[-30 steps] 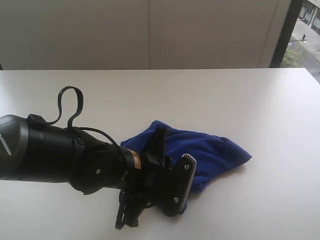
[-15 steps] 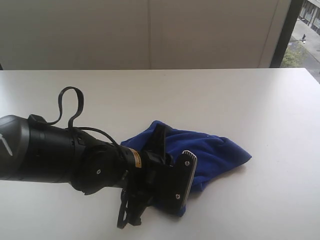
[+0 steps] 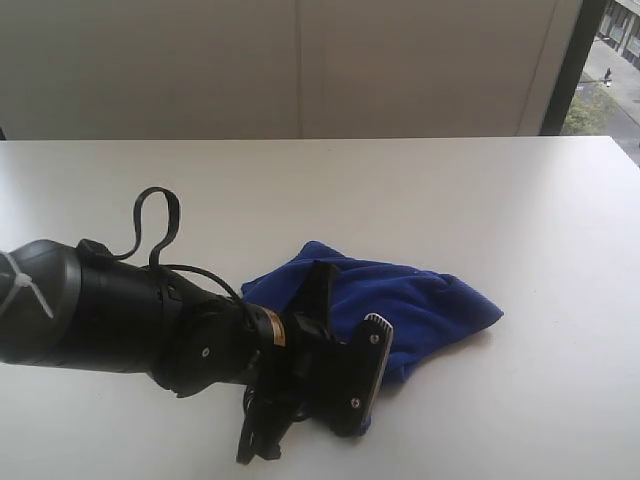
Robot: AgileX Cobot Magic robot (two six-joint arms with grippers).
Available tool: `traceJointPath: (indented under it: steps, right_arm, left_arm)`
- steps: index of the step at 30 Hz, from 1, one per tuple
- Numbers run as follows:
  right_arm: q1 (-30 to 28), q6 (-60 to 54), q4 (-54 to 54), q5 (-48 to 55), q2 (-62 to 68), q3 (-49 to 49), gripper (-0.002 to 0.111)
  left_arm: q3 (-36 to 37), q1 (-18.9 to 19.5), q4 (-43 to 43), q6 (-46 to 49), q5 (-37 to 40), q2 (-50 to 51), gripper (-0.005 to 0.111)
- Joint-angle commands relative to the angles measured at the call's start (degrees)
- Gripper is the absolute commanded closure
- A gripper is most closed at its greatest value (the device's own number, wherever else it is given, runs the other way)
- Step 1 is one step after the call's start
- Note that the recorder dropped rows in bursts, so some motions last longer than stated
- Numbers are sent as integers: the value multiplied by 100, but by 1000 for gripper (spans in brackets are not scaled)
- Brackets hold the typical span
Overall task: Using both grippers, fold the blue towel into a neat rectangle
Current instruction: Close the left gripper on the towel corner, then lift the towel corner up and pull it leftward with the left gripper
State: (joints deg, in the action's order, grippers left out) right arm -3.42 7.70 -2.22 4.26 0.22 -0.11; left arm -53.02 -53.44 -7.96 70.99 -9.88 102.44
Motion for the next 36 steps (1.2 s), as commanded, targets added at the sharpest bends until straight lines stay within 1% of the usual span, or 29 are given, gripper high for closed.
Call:
traceJointPath:
  steps: [1, 8, 12, 14, 16, 23, 25, 27, 32, 36]
  right_arm:
    - [9, 22, -7, -49, -22, 11, 108]
    - [9, 22, -7, -49, -22, 11, 108]
    - [9, 22, -7, -49, -22, 11, 108]
    - [9, 22, -7, -49, -22, 11, 108]
    - [9, 22, -7, -49, -22, 11, 108]
    - [9, 22, -7, -49, -22, 11, 108]
    - [9, 22, -7, -49, -22, 11, 108]
    - [9, 22, -7, -49, -22, 11, 108]
    - [9, 22, -7, -49, -22, 11, 108]
    - [9, 22, -9, -180, -22, 11, 108]
  left_arm:
    - [33, 10, -74, -30, -105, -103, 107]
    - [33, 10, -74, -13, -770, -768, 107]
    - [33, 18, -210, 491, -859, -1346, 107]
    - [33, 18, -562, 883, -872, -1636, 107]
    - [33, 18, -1183, 1443, -1013, -1953, 107]
    - [33, 18, -3546, 3804, -2008, -2868, 107]
    - [33, 18, -3920, 4456, -2205, -3086, 107]
    - [33, 18, -4121, 5017, -2313, -3297, 107]
    - [33, 18, -4121, 5031, -2809, -3871, 107]
    - [33, 18, -4132, 5031, -2981, -4251, 107]
